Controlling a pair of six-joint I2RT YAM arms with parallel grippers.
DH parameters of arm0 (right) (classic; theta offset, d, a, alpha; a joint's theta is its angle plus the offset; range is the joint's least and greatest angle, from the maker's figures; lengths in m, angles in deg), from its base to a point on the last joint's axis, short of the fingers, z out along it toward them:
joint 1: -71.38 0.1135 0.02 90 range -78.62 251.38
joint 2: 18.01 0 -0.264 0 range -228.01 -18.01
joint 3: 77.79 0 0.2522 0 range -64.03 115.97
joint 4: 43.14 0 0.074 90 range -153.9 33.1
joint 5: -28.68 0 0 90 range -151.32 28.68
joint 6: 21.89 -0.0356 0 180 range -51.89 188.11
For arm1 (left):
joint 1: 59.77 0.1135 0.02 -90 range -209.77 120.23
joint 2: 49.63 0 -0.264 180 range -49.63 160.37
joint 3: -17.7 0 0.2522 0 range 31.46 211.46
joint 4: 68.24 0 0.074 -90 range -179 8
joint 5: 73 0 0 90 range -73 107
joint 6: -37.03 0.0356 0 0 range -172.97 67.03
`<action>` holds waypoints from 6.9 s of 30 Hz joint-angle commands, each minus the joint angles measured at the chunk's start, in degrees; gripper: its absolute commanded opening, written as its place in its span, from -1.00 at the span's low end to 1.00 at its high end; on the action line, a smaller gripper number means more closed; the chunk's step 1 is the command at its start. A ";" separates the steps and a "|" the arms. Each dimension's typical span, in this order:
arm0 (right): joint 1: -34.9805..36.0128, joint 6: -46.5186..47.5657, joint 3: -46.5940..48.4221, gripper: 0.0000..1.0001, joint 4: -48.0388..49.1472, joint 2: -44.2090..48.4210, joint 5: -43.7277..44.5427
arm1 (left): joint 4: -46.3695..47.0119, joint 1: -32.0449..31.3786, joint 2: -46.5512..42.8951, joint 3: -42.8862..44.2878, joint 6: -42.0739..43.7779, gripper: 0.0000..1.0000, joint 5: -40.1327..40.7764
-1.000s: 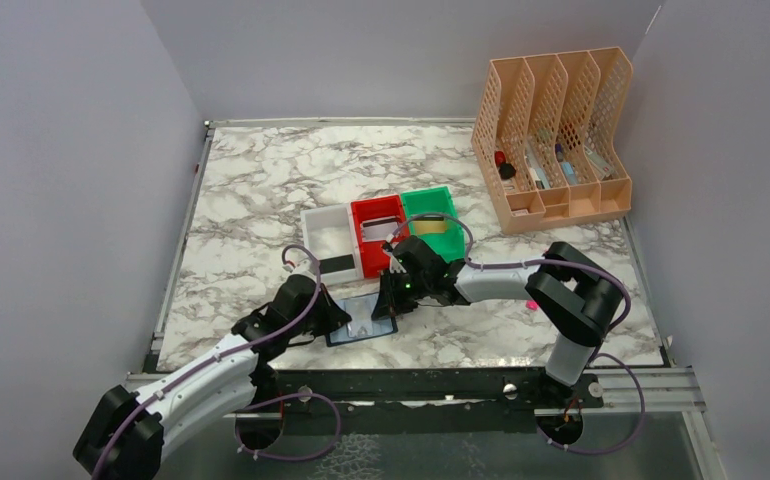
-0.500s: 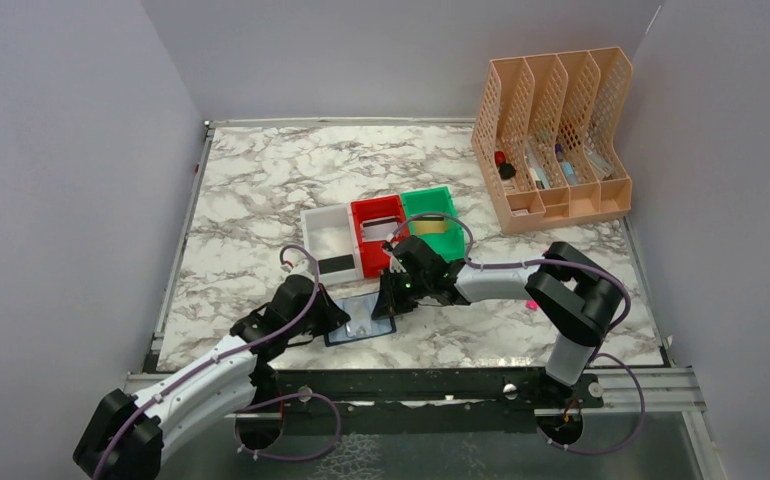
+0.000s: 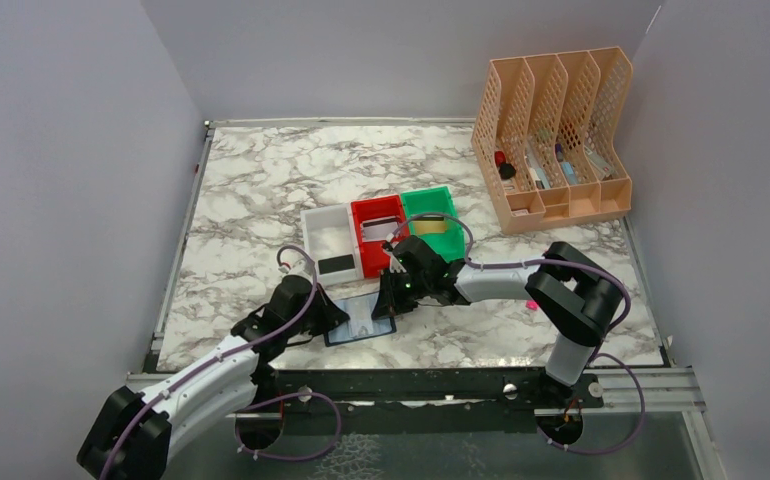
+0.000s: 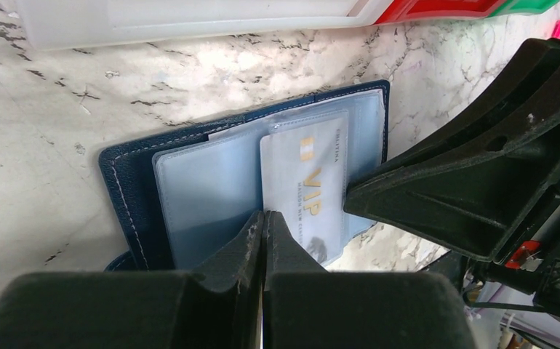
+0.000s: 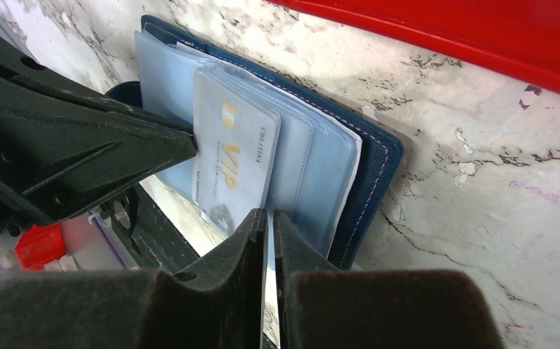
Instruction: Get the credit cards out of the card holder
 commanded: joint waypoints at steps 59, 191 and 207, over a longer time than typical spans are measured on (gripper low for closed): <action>-0.33 3.00 3.33 -0.40 -3.91 0.63 -4.51 | 1.86 0.88 -0.38 -1.14 -0.61 -1.00 -0.59; -0.65 5.91 0.77 -0.52 -10.98 8.66 6.29 | 16.84 -4.46 3.28 -4.56 -7.28 -1.00 1.44; 1.32 9.70 6.19 -0.48 -11.33 -1.38 5.25 | 9.35 -4.46 -0.71 -3.53 -5.75 -1.00 3.03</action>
